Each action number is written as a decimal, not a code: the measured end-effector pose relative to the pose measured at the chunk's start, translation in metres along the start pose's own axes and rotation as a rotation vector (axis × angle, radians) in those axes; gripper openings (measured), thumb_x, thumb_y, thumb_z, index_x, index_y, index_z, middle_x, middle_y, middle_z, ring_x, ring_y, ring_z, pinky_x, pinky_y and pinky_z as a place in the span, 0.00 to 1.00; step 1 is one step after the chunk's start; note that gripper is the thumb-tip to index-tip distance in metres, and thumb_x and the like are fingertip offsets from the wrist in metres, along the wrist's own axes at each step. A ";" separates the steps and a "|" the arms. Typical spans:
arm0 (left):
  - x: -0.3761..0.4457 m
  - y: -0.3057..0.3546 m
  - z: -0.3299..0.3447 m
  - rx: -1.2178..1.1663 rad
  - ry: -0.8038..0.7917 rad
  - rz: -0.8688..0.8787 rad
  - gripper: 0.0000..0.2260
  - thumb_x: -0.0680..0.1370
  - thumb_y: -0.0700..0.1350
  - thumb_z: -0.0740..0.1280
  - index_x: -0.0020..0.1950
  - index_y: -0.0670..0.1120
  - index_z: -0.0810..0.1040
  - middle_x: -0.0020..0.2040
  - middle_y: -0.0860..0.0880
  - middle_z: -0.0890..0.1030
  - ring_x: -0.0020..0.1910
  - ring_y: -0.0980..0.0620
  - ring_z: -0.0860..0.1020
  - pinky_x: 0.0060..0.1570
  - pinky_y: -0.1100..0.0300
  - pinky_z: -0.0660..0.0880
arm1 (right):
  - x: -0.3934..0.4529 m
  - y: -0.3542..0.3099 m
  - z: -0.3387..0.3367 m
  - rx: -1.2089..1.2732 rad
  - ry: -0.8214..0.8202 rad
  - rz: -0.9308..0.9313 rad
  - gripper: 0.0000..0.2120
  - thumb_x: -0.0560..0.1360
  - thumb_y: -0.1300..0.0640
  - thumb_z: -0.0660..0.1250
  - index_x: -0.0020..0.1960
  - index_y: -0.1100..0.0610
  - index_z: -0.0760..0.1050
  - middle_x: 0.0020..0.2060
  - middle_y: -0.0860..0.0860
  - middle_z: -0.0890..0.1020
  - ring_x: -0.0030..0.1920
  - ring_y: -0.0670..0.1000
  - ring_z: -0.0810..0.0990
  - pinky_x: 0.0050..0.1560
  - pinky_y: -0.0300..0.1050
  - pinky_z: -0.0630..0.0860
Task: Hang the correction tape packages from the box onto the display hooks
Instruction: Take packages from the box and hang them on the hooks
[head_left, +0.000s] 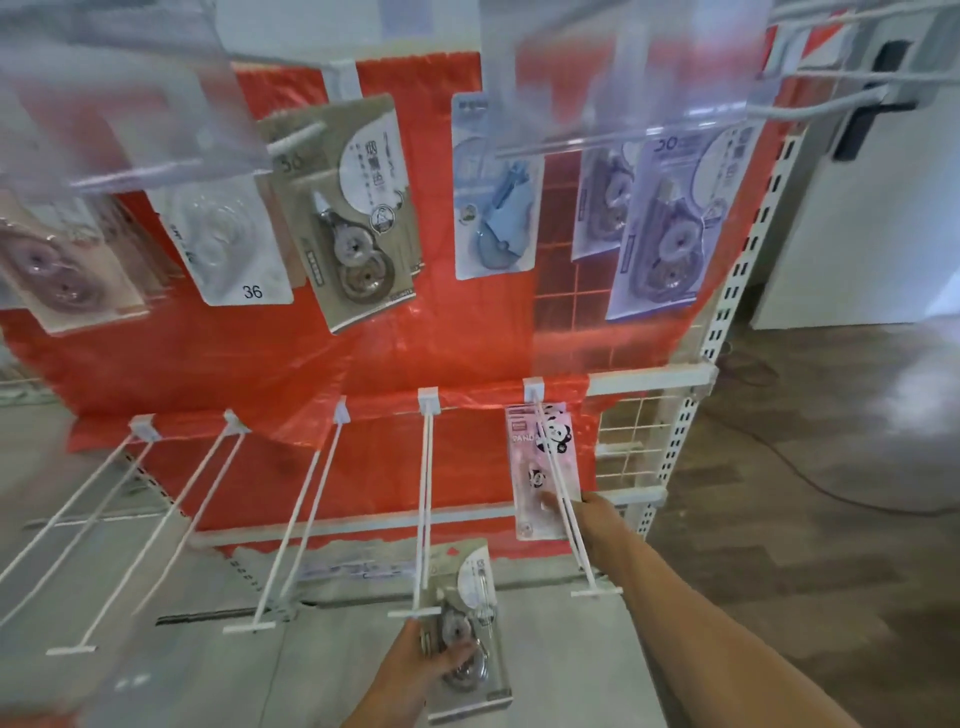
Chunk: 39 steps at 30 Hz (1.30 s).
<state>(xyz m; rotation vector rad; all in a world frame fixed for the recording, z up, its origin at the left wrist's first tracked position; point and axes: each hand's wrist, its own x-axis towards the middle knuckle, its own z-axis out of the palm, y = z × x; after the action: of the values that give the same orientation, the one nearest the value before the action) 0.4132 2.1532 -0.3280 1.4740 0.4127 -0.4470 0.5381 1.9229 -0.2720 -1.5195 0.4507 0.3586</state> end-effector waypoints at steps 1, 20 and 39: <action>0.001 0.001 0.001 -0.001 -0.004 0.005 0.31 0.64 0.32 0.78 0.65 0.38 0.72 0.54 0.40 0.83 0.55 0.41 0.81 0.56 0.51 0.77 | 0.008 -0.002 0.003 0.035 -0.007 -0.008 0.19 0.67 0.56 0.77 0.53 0.65 0.78 0.47 0.58 0.83 0.50 0.58 0.81 0.51 0.48 0.77; -0.070 -0.023 0.027 0.042 0.219 -0.028 0.25 0.61 0.37 0.78 0.56 0.43 0.75 0.49 0.43 0.84 0.49 0.46 0.82 0.46 0.58 0.78 | -0.038 0.088 -0.005 -0.528 -0.163 0.042 0.06 0.73 0.70 0.66 0.42 0.60 0.76 0.38 0.54 0.76 0.35 0.48 0.73 0.31 0.33 0.70; -0.251 -0.016 -0.042 0.211 0.080 0.164 0.21 0.72 0.39 0.73 0.62 0.48 0.71 0.56 0.48 0.79 0.53 0.51 0.78 0.45 0.61 0.73 | -0.262 0.051 0.058 -1.587 -0.257 -0.455 0.19 0.78 0.56 0.64 0.68 0.59 0.70 0.65 0.56 0.74 0.65 0.56 0.72 0.63 0.46 0.68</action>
<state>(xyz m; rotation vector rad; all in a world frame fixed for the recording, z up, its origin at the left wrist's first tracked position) 0.1914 2.2032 -0.2126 1.7207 0.3114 -0.3082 0.2891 1.9962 -0.1866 -2.9512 -0.5932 0.5757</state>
